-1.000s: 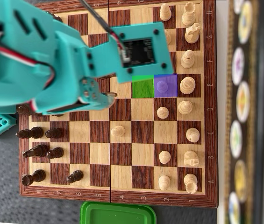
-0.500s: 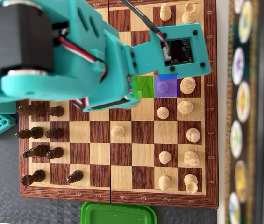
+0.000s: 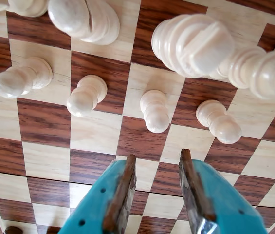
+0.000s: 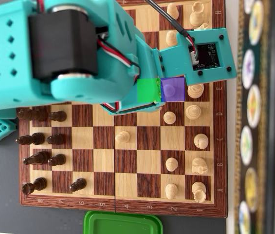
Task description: Play chess
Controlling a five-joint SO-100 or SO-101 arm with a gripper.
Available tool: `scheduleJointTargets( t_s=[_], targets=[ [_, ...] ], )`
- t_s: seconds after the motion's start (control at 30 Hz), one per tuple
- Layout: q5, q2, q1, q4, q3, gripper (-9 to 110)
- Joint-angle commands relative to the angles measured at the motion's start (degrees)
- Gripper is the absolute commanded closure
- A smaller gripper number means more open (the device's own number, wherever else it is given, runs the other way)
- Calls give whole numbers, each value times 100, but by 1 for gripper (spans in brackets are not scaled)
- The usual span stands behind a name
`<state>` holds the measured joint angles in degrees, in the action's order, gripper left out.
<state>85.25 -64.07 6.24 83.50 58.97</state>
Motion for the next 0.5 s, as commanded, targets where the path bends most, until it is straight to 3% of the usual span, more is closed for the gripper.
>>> scheduleJointTargets(
  t_s=[0.0, 0.47],
  targets=[
    [-26, 44, 18, 35, -369, 87],
    [-26, 475, -26, 18, -756, 87]
  ],
)
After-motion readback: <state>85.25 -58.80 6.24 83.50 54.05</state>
